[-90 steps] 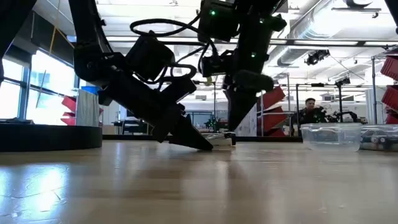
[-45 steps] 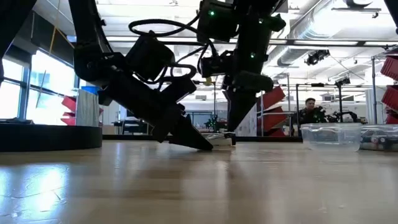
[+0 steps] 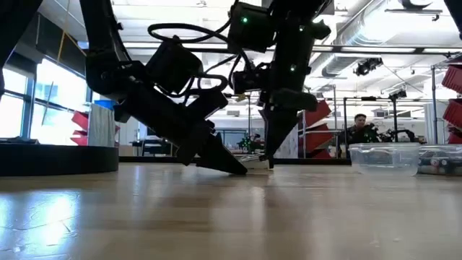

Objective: Insert battery
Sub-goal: Insert the silver battery into the white battery case

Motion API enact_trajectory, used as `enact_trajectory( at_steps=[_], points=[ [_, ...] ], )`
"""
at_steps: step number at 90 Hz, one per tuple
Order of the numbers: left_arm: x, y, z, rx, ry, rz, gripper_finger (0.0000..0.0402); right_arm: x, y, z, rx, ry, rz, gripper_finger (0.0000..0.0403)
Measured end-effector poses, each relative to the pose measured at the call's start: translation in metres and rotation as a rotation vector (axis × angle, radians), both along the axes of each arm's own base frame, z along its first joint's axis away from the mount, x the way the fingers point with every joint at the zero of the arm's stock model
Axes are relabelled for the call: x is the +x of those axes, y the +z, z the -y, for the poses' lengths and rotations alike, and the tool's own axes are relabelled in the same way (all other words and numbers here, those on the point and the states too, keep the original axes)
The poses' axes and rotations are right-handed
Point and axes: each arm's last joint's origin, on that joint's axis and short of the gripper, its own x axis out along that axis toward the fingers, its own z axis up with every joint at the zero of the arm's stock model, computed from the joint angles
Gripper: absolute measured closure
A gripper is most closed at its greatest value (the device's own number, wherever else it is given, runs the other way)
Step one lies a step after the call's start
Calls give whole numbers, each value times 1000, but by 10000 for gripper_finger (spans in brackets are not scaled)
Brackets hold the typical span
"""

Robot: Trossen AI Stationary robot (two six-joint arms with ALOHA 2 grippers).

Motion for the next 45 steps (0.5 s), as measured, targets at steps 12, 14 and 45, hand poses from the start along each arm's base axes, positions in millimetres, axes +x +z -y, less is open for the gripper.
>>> enact_trajectory(
  at_steps=[12,14,45],
  points=[
    [0,0,0,0,0,0,323,0,0,0,2,1,5,403],
    [0,0,0,0,0,0,323,1,0,0,2,0,5,403],
    [0,0,0,-1,2,-1,323,5,-13,0,4,12,-8,403]
  ],
)
